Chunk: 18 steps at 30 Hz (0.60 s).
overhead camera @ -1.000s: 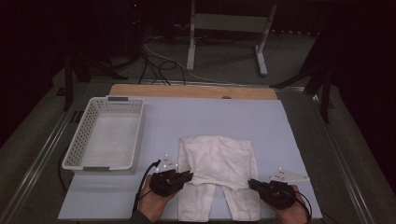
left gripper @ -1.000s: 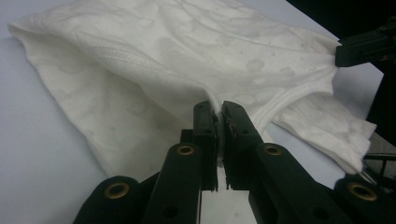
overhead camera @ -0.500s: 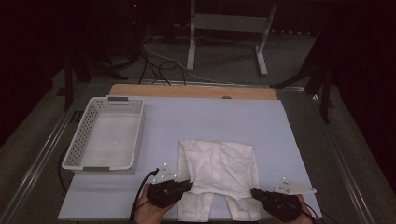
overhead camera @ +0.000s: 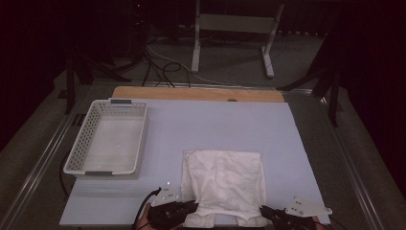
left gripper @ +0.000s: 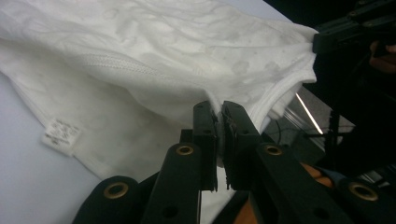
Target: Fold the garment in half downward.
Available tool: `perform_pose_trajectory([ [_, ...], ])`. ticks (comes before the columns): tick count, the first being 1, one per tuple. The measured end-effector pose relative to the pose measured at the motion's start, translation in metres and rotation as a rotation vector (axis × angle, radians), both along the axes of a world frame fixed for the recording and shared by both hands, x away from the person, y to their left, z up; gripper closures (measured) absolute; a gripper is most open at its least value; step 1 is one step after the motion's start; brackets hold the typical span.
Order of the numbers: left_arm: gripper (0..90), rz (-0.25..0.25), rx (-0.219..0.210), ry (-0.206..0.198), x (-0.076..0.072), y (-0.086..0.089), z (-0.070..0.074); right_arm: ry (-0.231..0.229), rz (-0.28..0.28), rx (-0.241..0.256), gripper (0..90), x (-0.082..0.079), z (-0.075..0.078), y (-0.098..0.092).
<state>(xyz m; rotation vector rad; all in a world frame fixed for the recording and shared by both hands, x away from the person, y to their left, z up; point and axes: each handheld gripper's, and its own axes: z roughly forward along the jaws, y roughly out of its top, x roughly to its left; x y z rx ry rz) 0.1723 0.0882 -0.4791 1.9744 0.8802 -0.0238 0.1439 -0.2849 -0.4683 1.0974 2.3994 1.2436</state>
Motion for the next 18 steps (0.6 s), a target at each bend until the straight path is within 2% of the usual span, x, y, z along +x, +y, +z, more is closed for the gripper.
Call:
perform_pose_trajectory([
  [1,81.7,-0.012,-0.001,0.002,0.0,0.0,-0.001,0.004,0.006,-0.002,85.5,-0.001,-0.001,0.0],
  [2,73.4,-0.008,0.003,-0.003,0.0,0.0,-0.001,0.009,0.007,0.0,80.3,0.0,-0.002,0.0],
  [4,53.7,0.031,0.001,-0.028,0.005,0.001,0.0,0.029,-0.025,0.014,57.3,0.004,-0.004,-0.001],
  [7,37.6,0.067,-0.002,-0.074,0.014,0.003,0.003,0.03,-0.072,0.028,40.9,0.017,-0.008,-0.005],
  [11,22.9,0.079,-0.01,-0.102,0.024,0.004,0.004,0.015,-0.107,0.019,32.3,0.032,-0.01,-0.008],
  [13,16.2,0.088,-0.01,-0.097,0.03,0.004,0.003,0.009,-0.119,0.019,30.1,0.038,-0.01,-0.009],
  [16,15.3,0.094,-0.007,-0.1,0.039,0.004,0.002,-0.009,-0.122,0.022,26.7,0.046,-0.008,-0.01],
  [18,14.2,0.093,-0.008,-0.117,0.043,0.004,0.003,-0.014,-0.122,0.027,25.4,0.052,-0.006,-0.01],
])
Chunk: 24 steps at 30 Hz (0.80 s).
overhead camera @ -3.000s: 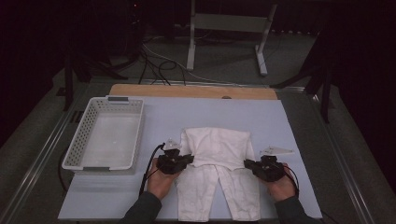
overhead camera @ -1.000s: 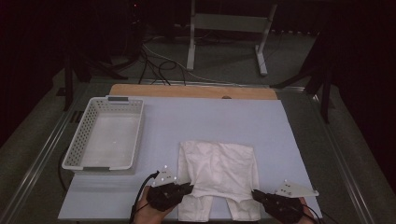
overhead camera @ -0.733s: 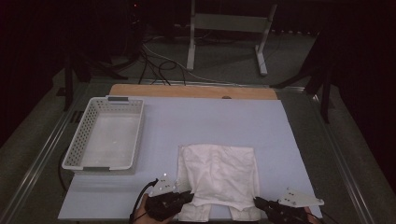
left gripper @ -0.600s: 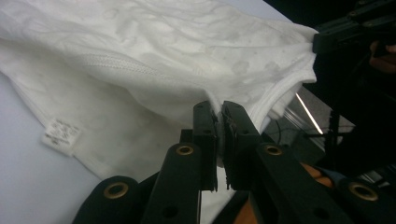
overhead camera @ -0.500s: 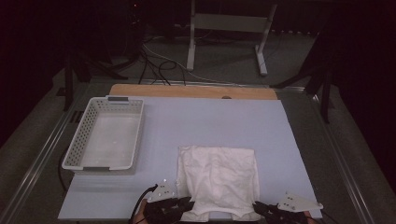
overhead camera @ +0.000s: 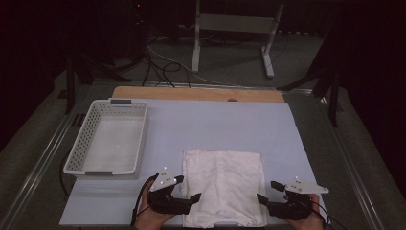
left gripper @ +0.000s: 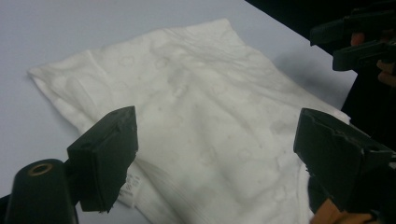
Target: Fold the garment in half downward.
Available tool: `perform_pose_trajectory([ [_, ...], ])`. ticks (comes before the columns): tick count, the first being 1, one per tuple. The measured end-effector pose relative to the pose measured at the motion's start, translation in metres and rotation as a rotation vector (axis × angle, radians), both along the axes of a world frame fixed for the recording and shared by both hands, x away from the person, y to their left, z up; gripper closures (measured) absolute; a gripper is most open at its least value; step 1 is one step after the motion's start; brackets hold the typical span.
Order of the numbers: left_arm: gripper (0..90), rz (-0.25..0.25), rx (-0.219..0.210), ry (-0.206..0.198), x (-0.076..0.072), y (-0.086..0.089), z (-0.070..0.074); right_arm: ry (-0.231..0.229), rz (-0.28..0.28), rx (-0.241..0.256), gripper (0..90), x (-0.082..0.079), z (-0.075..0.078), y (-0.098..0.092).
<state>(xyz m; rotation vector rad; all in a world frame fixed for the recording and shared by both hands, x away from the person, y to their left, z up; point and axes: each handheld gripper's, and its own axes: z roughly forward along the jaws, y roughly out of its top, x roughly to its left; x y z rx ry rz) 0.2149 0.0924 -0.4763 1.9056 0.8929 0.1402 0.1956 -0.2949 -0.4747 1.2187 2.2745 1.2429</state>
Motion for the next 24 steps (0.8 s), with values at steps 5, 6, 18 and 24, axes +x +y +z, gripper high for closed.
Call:
perform_pose_trajectory([
  [5,11.8,0.001,-0.014,-0.002,0.01,0.002,-0.001,-0.004,0.01,-0.002,22.3,0.011,0.001,0.001],
  [6,10.6,0.0,-0.016,-0.013,0.014,0.002,-0.001,-0.005,0.007,0.002,21.1,0.016,0.002,0.002],
  [18,0.9,0.021,0.023,-0.016,0.041,-0.001,-0.007,-0.037,-0.002,-0.002,14.2,0.039,0.005,0.008],
  [24,0.5,0.036,0.027,-0.044,0.049,0.0,-0.007,-0.054,-0.014,-0.007,13.6,0.05,0.007,0.01],
])
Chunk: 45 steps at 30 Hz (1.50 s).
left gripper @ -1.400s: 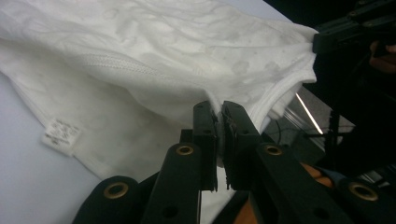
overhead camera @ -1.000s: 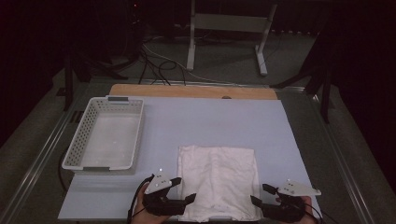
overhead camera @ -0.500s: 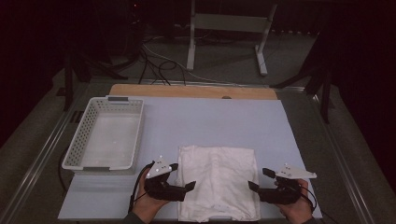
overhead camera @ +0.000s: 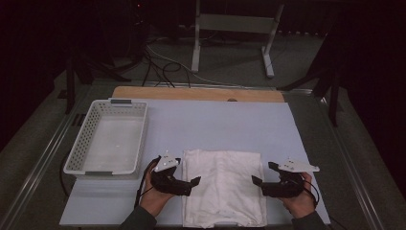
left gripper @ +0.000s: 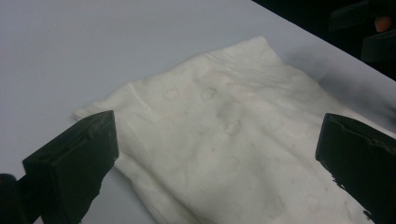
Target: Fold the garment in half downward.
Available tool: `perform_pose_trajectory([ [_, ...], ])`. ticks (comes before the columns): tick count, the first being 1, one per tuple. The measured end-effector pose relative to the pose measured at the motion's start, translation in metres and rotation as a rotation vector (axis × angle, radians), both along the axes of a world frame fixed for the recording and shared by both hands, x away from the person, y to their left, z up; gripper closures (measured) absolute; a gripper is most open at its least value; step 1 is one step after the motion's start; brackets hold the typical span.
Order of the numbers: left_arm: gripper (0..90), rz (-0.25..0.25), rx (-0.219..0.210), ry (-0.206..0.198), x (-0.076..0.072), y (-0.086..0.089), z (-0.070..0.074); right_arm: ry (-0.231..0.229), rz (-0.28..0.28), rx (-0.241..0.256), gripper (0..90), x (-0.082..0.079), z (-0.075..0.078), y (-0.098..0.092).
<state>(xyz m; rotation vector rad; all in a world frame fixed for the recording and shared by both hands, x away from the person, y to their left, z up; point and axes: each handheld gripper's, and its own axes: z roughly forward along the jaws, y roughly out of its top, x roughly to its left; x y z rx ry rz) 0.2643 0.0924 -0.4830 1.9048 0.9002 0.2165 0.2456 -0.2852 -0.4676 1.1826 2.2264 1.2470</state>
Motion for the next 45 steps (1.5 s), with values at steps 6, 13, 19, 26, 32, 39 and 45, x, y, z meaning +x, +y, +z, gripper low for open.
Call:
perform_pose_trajectory([
  [6,0.5,0.008,0.003,-0.013,0.004,0.001,0.001,-0.009,-0.007,-0.008,13.4,0.006,0.002,0.001],
  [13,0.5,0.017,0.012,-0.026,0.012,0.0,0.002,-0.017,-0.02,-0.012,13.3,0.014,0.002,0.004],
  [19,0.5,0.017,0.022,-0.029,0.018,-0.003,0.003,-0.021,-0.025,-0.014,13.3,0.02,0.002,0.006],
  [26,0.5,0.027,0.04,-0.026,0.024,-0.005,-0.002,-0.026,-0.033,-0.022,13.3,0.025,0.001,0.006],
  [32,0.5,0.036,0.04,-0.023,0.03,-0.006,-0.003,-0.024,-0.052,-0.026,13.5,0.032,-0.001,0.005],
  [39,0.5,0.044,0.042,-0.025,0.038,-0.008,-0.003,-0.018,-0.065,-0.031,13.7,0.039,-0.004,0.004],
  [45,0.5,0.057,0.049,-0.018,0.044,-0.008,-0.005,-0.015,-0.083,-0.031,13.8,0.046,-0.007,0.003],
])
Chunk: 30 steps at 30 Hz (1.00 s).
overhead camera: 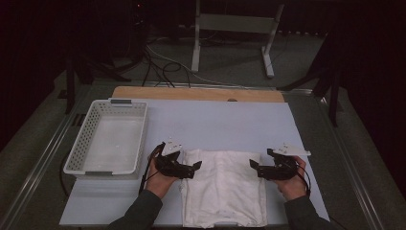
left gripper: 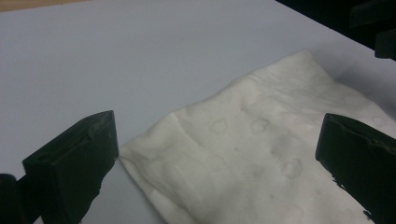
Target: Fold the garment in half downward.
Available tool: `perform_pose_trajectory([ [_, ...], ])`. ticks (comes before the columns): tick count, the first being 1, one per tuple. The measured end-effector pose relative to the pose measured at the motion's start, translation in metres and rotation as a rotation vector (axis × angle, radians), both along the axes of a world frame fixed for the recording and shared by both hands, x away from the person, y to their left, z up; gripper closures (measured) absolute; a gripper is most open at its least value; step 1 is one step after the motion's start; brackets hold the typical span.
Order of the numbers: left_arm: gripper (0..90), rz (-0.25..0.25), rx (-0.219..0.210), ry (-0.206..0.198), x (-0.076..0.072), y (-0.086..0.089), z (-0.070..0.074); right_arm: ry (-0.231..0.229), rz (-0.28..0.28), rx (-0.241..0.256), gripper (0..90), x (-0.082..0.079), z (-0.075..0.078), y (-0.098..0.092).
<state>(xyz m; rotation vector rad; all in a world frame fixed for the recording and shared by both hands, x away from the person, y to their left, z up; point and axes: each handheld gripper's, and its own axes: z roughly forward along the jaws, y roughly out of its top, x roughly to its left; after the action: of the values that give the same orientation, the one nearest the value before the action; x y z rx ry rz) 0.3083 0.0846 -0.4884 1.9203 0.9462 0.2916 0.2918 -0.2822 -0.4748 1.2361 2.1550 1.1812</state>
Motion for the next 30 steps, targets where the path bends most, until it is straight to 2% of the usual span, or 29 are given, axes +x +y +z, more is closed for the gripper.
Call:
perform_pose_trajectory([
  [11,0.5,0.036,0.013,0.007,0.01,0.002,-0.006,0.017,-0.042,-0.005,14.5,0.012,-0.006,-0.005],
  [21,0.5,0.046,0.022,0.013,0.018,0.0,-0.007,0.038,-0.064,-0.027,16.2,0.025,-0.012,-0.005],
  [27,0.6,0.052,0.026,0.014,0.023,-0.001,-0.008,0.067,-0.076,-0.033,18.9,0.033,-0.016,-0.004],
  [30,0.6,0.06,0.02,0.018,0.025,-0.001,-0.009,0.099,-0.089,-0.04,22.8,0.039,-0.022,-0.004],
])
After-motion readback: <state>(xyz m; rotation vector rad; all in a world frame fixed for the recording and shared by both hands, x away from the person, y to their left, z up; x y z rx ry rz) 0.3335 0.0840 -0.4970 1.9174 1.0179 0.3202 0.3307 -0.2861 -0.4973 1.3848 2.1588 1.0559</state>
